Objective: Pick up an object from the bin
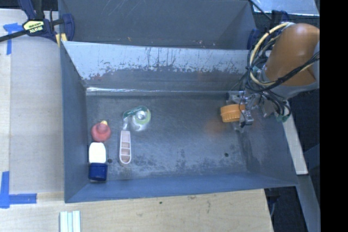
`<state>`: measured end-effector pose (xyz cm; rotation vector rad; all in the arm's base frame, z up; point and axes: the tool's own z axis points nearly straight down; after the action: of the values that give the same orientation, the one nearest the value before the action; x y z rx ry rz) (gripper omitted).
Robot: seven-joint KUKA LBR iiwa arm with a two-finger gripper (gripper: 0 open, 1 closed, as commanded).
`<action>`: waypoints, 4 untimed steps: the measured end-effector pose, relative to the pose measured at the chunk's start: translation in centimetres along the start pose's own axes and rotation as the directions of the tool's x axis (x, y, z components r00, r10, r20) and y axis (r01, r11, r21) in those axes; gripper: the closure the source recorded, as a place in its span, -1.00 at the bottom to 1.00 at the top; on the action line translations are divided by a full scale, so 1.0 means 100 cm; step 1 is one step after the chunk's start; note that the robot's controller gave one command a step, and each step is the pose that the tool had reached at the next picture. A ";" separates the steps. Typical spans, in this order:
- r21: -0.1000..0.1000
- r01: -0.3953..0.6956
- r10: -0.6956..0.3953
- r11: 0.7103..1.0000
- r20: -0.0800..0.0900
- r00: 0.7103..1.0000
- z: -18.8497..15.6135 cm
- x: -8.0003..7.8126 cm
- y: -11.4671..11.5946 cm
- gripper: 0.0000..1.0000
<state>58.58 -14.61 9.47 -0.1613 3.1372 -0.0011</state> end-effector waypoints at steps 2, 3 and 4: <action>0.002 -0.001 0.001 1.000 0.005 1.000 -0.033 -0.001 -0.001 1.00; 0.003 -0.001 0.001 1.000 0.007 1.000 -0.047 -0.002 -0.001 1.00; 0.004 -0.001 0.001 1.000 0.010 1.000 -0.057 -0.003 -0.001 1.00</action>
Offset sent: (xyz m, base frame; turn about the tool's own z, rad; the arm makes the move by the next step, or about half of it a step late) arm 0.0000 0.0001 0.0139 0.0000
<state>58.84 -14.69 15.13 -0.1594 3.1267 -0.0063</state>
